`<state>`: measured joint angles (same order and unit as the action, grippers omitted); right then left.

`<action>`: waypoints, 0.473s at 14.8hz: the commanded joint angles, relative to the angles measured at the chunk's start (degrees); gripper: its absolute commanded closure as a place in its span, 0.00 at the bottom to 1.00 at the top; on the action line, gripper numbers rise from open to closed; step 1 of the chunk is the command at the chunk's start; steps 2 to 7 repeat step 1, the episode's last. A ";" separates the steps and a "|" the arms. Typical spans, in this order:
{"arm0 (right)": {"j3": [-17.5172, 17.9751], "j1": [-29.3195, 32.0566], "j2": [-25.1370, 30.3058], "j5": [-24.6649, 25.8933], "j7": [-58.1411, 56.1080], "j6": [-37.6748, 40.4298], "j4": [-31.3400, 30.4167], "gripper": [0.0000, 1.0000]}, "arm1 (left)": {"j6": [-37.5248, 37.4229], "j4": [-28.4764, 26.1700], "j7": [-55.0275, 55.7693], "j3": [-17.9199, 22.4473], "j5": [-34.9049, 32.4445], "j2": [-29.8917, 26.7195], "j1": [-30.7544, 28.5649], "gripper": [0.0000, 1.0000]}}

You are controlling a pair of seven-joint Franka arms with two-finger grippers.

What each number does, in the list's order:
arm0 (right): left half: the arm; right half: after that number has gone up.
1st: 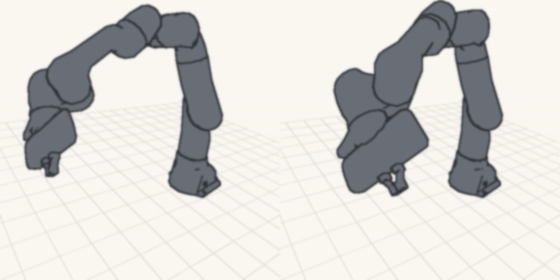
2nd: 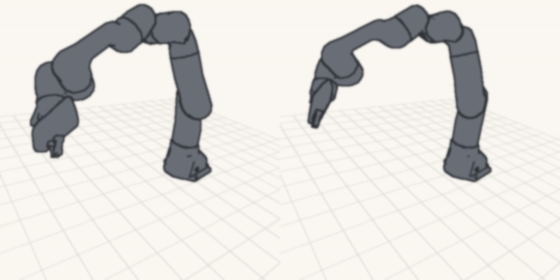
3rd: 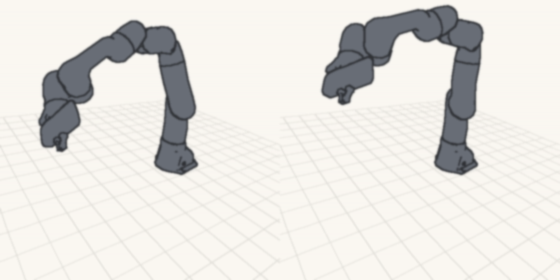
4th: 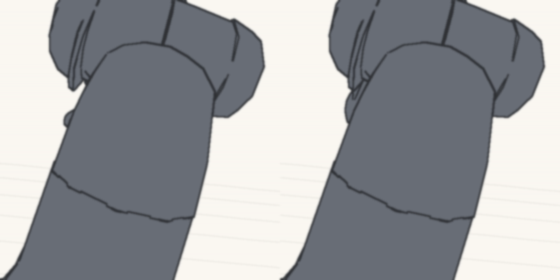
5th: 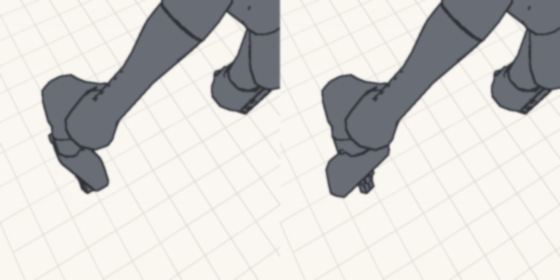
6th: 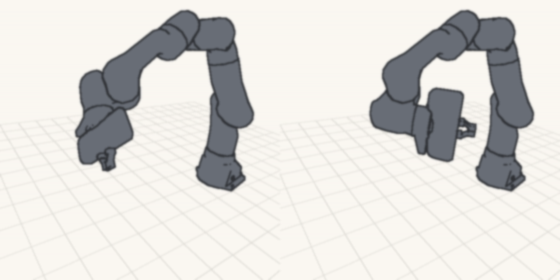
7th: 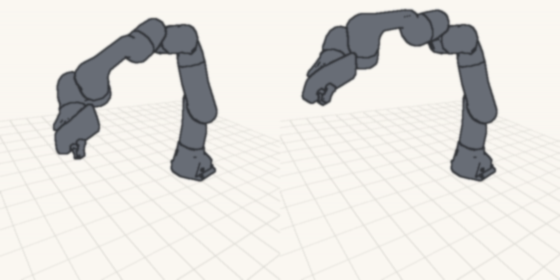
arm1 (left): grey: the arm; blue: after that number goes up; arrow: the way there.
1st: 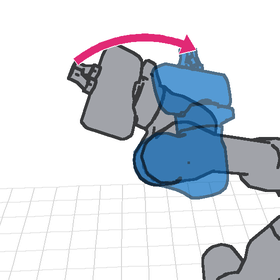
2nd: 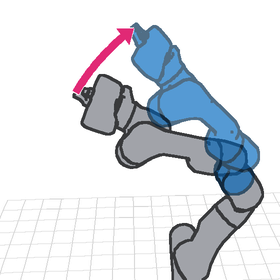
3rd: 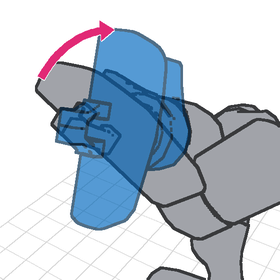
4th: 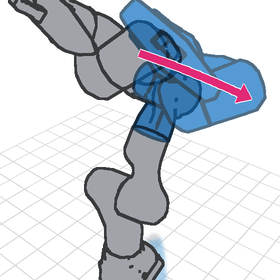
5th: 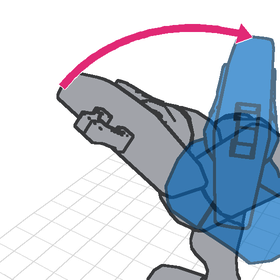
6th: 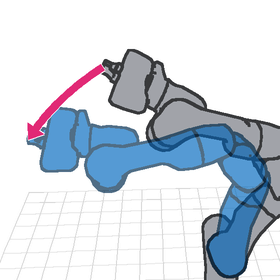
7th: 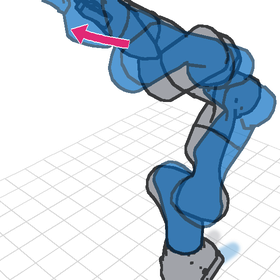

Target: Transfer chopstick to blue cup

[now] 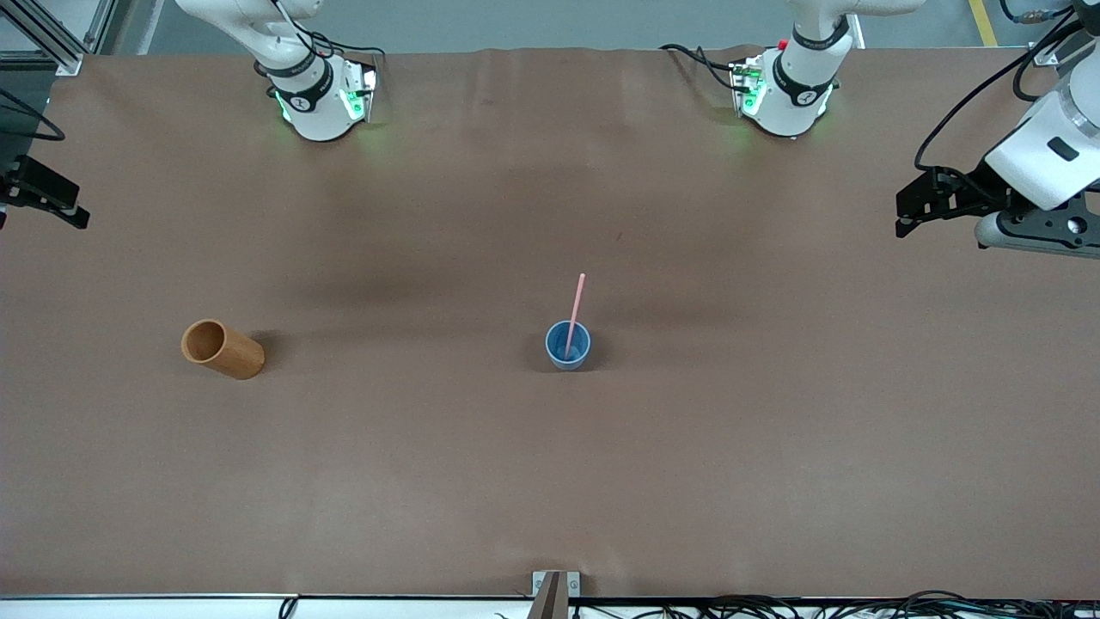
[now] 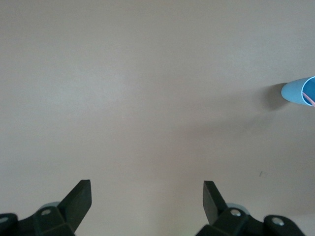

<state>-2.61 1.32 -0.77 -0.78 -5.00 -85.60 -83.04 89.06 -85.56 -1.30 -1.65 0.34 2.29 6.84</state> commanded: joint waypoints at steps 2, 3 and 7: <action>0.42 0.52 0.15 -1.86 -0.89 -0.79 0.25 0.00 | -0.02 1.28 0.06 -0.28 0.36 0.61 -0.34 0.00; 0.42 0.52 0.15 -1.86 -0.89 -0.79 0.25 0.00 | -0.02 1.28 0.06 -0.28 0.36 0.61 -0.34 0.00; 0.42 0.52 0.15 -1.86 -0.89 -0.79 0.25 0.00 | -0.02 1.28 0.06 -0.28 0.36 0.61 -0.34 0.00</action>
